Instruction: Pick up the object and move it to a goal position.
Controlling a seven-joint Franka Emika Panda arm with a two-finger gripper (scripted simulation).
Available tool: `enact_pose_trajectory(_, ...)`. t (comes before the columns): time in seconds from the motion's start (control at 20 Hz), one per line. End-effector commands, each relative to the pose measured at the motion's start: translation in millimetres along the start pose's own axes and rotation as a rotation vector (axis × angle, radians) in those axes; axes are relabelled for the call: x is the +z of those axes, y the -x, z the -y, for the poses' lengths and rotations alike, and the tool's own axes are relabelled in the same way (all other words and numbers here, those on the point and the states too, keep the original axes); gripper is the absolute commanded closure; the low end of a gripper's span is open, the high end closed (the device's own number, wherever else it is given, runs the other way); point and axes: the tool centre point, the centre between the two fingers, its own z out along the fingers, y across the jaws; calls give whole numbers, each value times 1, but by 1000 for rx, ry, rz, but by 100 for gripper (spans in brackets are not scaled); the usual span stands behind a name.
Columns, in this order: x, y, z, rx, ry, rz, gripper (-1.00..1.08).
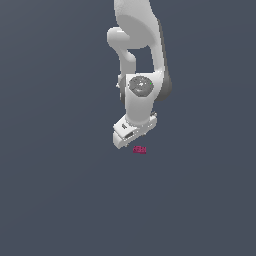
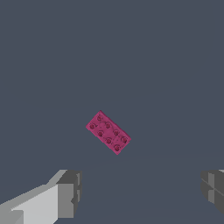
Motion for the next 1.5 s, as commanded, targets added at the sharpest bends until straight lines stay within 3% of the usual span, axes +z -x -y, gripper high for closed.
enact_pose_trajectory(0.0, 5, -1, 2, -78, 3, -2, -92)
enact_pose_trajectory(0.95, 43, -11, 18, -648, 23, -23, -92)
enact_pose_trajectory(1.45, 53, -15, 24, -819, 29, -32, -92)
